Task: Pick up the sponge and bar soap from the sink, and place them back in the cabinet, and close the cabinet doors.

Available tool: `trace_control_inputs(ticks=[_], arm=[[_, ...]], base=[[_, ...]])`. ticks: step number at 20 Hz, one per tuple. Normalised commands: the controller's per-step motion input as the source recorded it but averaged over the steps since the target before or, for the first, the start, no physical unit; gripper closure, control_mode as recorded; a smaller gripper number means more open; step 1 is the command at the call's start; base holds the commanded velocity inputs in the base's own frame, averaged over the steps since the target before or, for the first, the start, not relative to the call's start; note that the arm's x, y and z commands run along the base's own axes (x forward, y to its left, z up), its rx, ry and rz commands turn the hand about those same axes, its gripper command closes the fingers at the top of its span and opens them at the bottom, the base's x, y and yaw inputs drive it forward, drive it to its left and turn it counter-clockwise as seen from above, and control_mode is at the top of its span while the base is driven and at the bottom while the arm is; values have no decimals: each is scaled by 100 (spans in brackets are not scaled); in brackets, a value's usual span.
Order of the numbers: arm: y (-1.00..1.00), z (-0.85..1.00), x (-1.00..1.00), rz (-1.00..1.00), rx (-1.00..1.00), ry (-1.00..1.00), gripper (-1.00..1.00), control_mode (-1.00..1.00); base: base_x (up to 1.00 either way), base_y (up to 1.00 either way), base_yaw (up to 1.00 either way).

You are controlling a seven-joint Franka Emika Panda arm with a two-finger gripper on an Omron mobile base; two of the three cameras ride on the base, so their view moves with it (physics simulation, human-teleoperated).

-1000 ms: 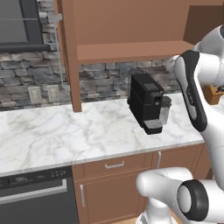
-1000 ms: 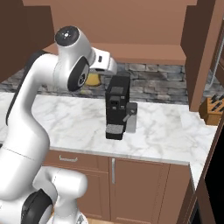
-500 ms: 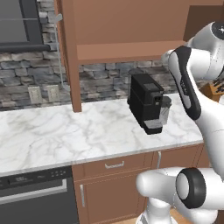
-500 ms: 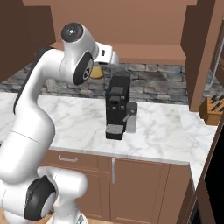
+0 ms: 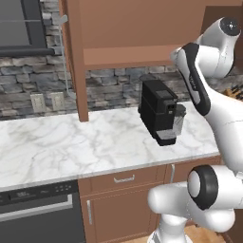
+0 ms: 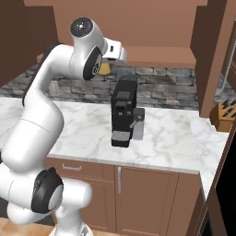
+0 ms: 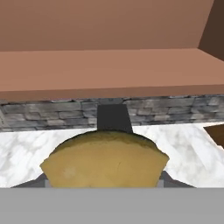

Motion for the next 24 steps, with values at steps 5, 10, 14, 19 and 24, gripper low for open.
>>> trace_control_inputs(ticks=[5,10,14,19,24], arm=[[0,6,38,0,0,0,100,-100],[0,0,34,0,0,-5,100,-100],[0,0,29,0,0,-3,100,-100],[0,0,35,0,0,0,100,-100],[0,8,46,0,0,0,100,-100]], base=[[0,0,0],[0,0,0],[0,0,0],[0,0,0],[0,0,0]])
